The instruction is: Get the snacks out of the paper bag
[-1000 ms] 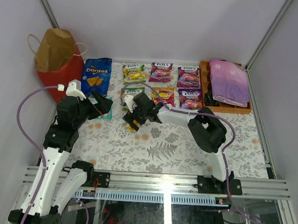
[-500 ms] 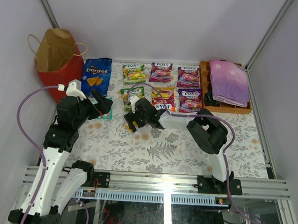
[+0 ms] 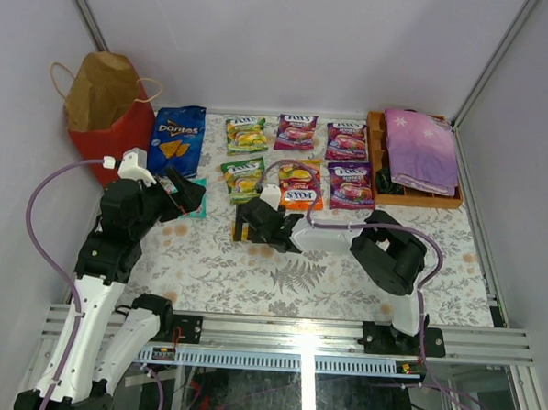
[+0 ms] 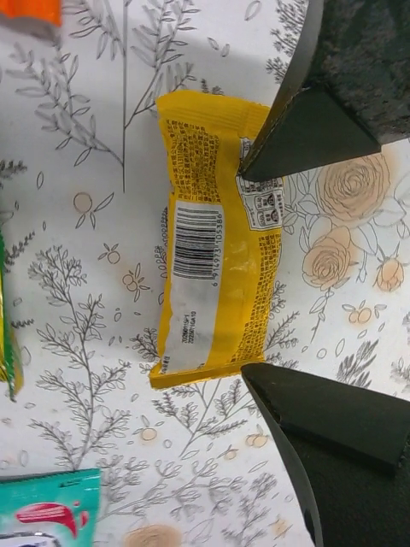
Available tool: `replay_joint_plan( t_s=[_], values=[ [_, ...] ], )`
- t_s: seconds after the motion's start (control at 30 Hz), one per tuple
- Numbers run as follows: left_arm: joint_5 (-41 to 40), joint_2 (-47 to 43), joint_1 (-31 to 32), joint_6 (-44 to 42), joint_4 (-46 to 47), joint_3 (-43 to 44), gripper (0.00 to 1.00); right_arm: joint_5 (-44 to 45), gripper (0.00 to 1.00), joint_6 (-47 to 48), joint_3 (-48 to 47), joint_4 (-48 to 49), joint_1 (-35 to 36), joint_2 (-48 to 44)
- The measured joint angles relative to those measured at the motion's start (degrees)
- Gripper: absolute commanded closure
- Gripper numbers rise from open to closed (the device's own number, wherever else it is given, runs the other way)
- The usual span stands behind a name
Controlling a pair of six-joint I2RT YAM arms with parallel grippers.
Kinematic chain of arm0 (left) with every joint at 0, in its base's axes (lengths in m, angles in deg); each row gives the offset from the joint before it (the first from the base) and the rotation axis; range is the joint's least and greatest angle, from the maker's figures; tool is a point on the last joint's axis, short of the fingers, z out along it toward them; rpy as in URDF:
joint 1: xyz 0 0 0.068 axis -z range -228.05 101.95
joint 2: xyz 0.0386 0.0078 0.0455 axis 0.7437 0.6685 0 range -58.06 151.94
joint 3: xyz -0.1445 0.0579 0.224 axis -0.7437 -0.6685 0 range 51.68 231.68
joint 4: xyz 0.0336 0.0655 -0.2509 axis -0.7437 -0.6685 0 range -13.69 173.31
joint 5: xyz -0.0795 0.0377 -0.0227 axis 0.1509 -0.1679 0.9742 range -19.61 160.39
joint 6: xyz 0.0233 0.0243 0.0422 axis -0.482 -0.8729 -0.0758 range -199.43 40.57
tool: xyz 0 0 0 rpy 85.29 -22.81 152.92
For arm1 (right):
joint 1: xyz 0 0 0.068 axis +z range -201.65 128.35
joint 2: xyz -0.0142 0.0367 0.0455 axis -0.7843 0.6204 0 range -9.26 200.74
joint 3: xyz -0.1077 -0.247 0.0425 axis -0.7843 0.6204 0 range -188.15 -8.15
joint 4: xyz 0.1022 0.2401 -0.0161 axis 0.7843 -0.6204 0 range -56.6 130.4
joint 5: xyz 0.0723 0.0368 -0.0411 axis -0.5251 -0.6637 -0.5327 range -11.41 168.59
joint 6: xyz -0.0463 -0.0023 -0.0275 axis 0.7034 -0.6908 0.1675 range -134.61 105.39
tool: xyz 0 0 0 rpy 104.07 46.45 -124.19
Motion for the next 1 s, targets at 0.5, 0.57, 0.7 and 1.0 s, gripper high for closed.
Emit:
replay_joint_plan(
  t_s=[0.5, 0.57, 0.7, 1.0],
  values=[
    [0.1, -0.2, 0.0, -1.3, -1.2, 1.0, 0.0, 14.2, 0.06, -17.5, -8.0, -11.9, 1.4, 4.0],
    [0.1, -0.2, 0.0, -1.4, -1.2, 1.0, 0.0, 14.3, 0.06, -18.1, -8.3, -12.6, 1.4, 4.0],
    [0.1, -0.2, 0.0, -1.5, -1.2, 1.0, 0.0, 14.9, 0.06, -20.5, -8.4, -13.0, 1.6, 4.0],
    [0.1, -0.5, 0.0, -1.6, -2.3, 1.6, 0.0, 16.0, 0.08, -30.0, -6.8, -7.8, 4.2, 4.0]
  ],
)
